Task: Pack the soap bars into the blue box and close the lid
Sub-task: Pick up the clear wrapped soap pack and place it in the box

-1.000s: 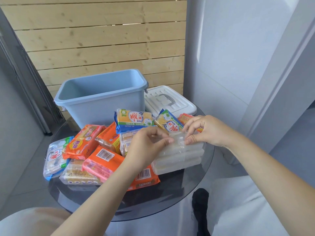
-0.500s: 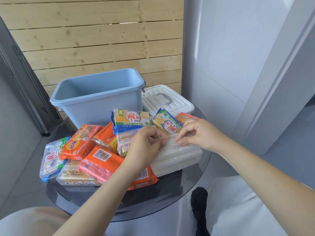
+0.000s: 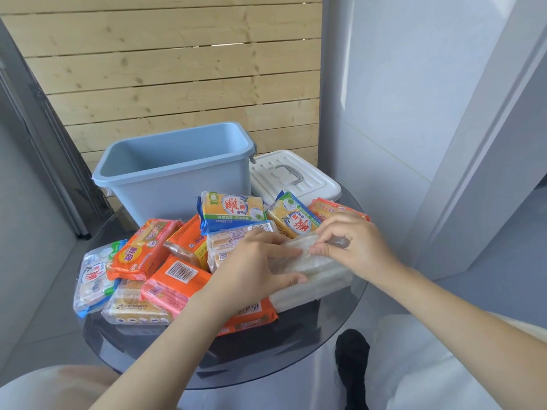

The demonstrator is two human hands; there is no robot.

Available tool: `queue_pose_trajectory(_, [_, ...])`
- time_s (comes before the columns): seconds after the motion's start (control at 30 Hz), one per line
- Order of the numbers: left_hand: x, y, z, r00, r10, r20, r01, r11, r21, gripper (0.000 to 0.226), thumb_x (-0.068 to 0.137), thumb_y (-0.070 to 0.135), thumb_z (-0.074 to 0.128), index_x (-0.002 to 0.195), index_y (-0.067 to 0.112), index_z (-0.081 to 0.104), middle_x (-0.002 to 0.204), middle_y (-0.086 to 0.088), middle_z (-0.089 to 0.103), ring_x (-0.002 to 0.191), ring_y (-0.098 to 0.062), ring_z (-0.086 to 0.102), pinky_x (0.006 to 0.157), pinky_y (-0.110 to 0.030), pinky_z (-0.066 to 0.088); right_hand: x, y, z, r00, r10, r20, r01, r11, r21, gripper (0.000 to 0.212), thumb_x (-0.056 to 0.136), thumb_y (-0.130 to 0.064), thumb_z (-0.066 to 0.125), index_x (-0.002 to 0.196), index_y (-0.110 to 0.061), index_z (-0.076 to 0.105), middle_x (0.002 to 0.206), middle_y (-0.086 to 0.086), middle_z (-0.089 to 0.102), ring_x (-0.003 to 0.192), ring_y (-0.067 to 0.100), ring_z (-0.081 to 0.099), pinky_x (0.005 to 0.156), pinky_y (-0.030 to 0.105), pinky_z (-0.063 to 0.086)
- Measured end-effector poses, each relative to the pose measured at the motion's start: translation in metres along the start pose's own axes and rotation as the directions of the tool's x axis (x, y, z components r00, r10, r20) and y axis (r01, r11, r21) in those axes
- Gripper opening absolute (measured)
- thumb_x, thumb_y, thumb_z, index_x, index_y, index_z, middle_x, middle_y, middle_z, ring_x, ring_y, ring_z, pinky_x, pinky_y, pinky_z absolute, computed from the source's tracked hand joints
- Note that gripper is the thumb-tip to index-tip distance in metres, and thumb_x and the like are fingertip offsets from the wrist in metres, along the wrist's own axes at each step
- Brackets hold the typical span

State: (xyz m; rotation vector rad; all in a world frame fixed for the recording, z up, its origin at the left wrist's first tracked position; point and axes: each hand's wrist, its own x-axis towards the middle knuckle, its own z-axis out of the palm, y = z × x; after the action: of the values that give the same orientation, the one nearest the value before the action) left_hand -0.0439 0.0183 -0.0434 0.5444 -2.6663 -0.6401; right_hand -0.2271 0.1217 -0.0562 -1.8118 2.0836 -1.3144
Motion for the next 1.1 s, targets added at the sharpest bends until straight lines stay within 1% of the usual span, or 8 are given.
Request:
queue_pose_trajectory(0.17, [0.002, -0.002, 0.001, 1.0, -0.008, 0.012, 0.008, 1.0, -0.025, 0.052, 0.071, 0.053, 0.069, 0.117, 0.029, 0.066, 0.124, 0.003, 0.061, 0.111, -0.007, 0.046, 0.09, -0.018, 0.035, -0.001, -0.004, -0.001, 1.0, -0.016, 0.006, 0.017, 0.996, -0.085, 0.011, 0.078, -0.024, 0.072, 0.08, -0.019, 0.063, 0.085, -0.015, 0.057, 0.087, -0.005, 0.049, 0.08, 0.007, 0.033])
queue_pose_trajectory(0.33, [0.002, -0.001, 0.002, 1.0, -0.01, 0.021, 0.01, 1.0, -0.015, 0.051, 0.075, 0.05, 0.067, 0.12, 0.026, 0.064, 0.126, 0.002, 0.061, 0.114, -0.012, 0.046, 0.092, -0.021, 0.037, -0.005, -0.013, -0.013, 0.999, -0.015, -0.028, 0.014, 0.999, -0.053, 0.018, 0.071, -0.031, 0.076, 0.069, -0.015, 0.068, 0.089, -0.01, 0.062, 0.096, 0.013, 0.052, 0.091, 0.034, 0.038])
queue_pose_trajectory(0.47, [0.002, -0.002, 0.003, 1.0, -0.002, 0.024, 0.002, 1.0, -0.011, 0.051, 0.076, 0.05, 0.066, 0.121, 0.025, 0.063, 0.125, 0.001, 0.061, 0.114, -0.012, 0.045, 0.091, -0.02, 0.036, -0.009, -0.009, -0.023, 0.993, 0.021, 0.113, -0.011, 0.997, -0.081, 0.035, 0.071, -0.048, 0.059, 0.08, -0.02, 0.078, 0.105, -0.016, 0.058, 0.111, 0.015, 0.043, 0.101, 0.044, 0.035])
queue_pose_trajectory(0.6, [0.002, -0.004, 0.004, 0.999, 0.034, 0.013, -0.035, 0.999, 0.03, 0.05, 0.078, 0.051, 0.064, 0.121, 0.025, 0.064, 0.122, 0.001, 0.063, 0.112, -0.012, 0.046, 0.09, -0.022, 0.04, -0.012, 0.003, -0.035, 0.955, 0.058, 0.29, -0.013, 0.988, -0.157, 0.041, 0.067, -0.06, 0.055, 0.104, -0.046, 0.065, 0.128, -0.026, 0.044, 0.126, 0.01, 0.028, 0.112, 0.038, 0.022])
queue_pose_trajectory(0.73, [0.003, -0.005, 0.002, 0.998, 0.063, 0.027, -0.064, 0.997, 0.045, 0.054, 0.074, 0.052, 0.067, 0.12, 0.024, 0.065, 0.119, 0.004, 0.062, 0.109, -0.008, 0.045, 0.087, -0.014, 0.036, -0.007, 0.009, -0.034, 0.907, 0.077, 0.413, -0.003, 0.984, -0.176, 0.045, 0.066, -0.063, 0.055, 0.11, -0.06, 0.051, 0.144, -0.026, 0.026, 0.137, 0.004, 0.017, 0.116, 0.035, 0.016])
queue_pose_trajectory(0.87, [0.005, -0.005, 0.001, 0.997, 0.044, 0.06, -0.046, 0.998, 0.03, 0.064, 0.064, 0.056, 0.073, 0.12, 0.026, 0.064, 0.117, 0.01, 0.059, 0.109, -0.005, 0.042, 0.08, -0.003, 0.032, 0.0, 0.008, -0.031, 0.881, 0.099, 0.462, -0.072, 0.995, -0.075, 0.034, 0.068, -0.054, 0.065, 0.097, -0.068, 0.052, 0.136, -0.029, 0.037, 0.132, -0.002, 0.034, 0.111, 0.029, 0.028])
queue_pose_trajectory(0.97, [0.005, -0.005, 0.004, 0.999, 0.004, 0.031, -0.004, 1.0, 0.004, 0.057, 0.067, 0.049, 0.075, 0.119, 0.028, 0.065, 0.123, 0.006, 0.06, 0.112, -0.005, 0.042, 0.086, -0.012, 0.033, 0.0, 0.009, -0.028, 0.888, 0.107, 0.448, -0.088, 0.994, -0.063, 0.04, 0.074, -0.038, 0.072, 0.091, -0.069, 0.052, 0.126, -0.028, 0.042, 0.123, -0.006, 0.038, 0.101, 0.019, 0.028])
queue_pose_trajectory(1.1, [0.005, 0.0, 0.005, 0.997, -0.068, -0.028, 0.064, 0.993, -0.102, 0.047, 0.067, 0.042, 0.079, 0.112, 0.03, 0.069, 0.124, 0.004, 0.062, 0.116, -0.008, 0.047, 0.09, -0.019, 0.038, -0.001, 0.002, -0.03, 0.893, 0.109, 0.436, -0.093, 0.994, -0.058, 0.037, 0.077, -0.033, 0.071, 0.098, -0.061, 0.057, 0.118, -0.031, 0.041, 0.115, -0.012, 0.035, 0.09, 0.003, 0.025])
